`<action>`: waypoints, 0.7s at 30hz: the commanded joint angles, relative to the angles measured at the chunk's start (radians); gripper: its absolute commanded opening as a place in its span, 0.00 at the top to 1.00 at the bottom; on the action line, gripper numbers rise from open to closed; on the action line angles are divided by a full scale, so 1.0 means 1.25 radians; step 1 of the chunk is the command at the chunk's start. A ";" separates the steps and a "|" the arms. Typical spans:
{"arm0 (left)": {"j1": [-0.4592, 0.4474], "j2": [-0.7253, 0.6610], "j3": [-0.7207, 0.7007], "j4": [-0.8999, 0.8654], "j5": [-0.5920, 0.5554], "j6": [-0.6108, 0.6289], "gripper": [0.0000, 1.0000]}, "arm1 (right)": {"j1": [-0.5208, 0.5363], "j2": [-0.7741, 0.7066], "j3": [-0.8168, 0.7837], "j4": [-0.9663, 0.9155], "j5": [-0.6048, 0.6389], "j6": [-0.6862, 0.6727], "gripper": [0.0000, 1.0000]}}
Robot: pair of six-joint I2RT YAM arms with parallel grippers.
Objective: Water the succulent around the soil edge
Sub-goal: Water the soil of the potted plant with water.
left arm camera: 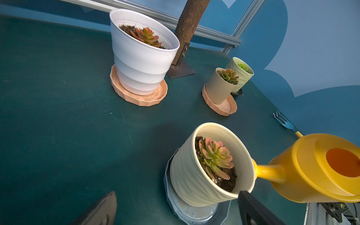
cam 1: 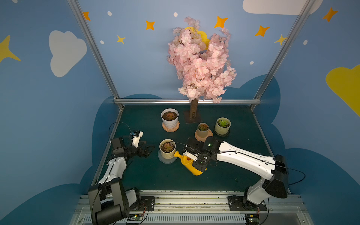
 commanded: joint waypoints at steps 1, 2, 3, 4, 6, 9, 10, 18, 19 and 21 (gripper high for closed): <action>-0.003 -0.008 -0.003 -0.006 0.010 0.010 0.00 | -0.004 0.009 0.035 -0.038 0.009 0.010 1.00; -0.003 -0.008 -0.003 -0.006 0.011 0.010 0.00 | -0.004 0.011 0.040 -0.041 0.009 0.010 1.00; -0.003 -0.008 -0.003 -0.006 0.011 0.010 0.00 | -0.004 0.013 0.043 -0.042 0.009 0.010 1.00; -0.003 -0.008 -0.003 -0.006 0.011 0.010 0.00 | -0.003 0.016 0.049 -0.045 0.009 0.011 1.00; -0.003 -0.008 -0.002 -0.006 0.010 0.010 0.00 | -0.003 0.021 0.060 -0.051 0.010 0.012 1.00; -0.003 -0.009 -0.004 -0.005 0.011 0.010 0.00 | -0.005 0.031 0.076 -0.063 0.011 0.014 1.00; -0.003 -0.009 -0.003 -0.005 0.010 0.010 0.00 | -0.005 0.034 0.078 -0.066 0.010 0.014 1.00; -0.003 -0.011 -0.003 -0.004 0.010 0.010 0.00 | -0.005 0.044 0.092 -0.076 0.015 0.011 1.00; -0.003 -0.010 -0.004 -0.004 0.010 0.009 0.00 | -0.004 0.045 0.094 -0.076 0.015 0.011 1.00; -0.003 -0.010 -0.005 -0.004 0.011 0.009 0.00 | -0.004 0.047 0.097 -0.077 0.016 0.009 1.00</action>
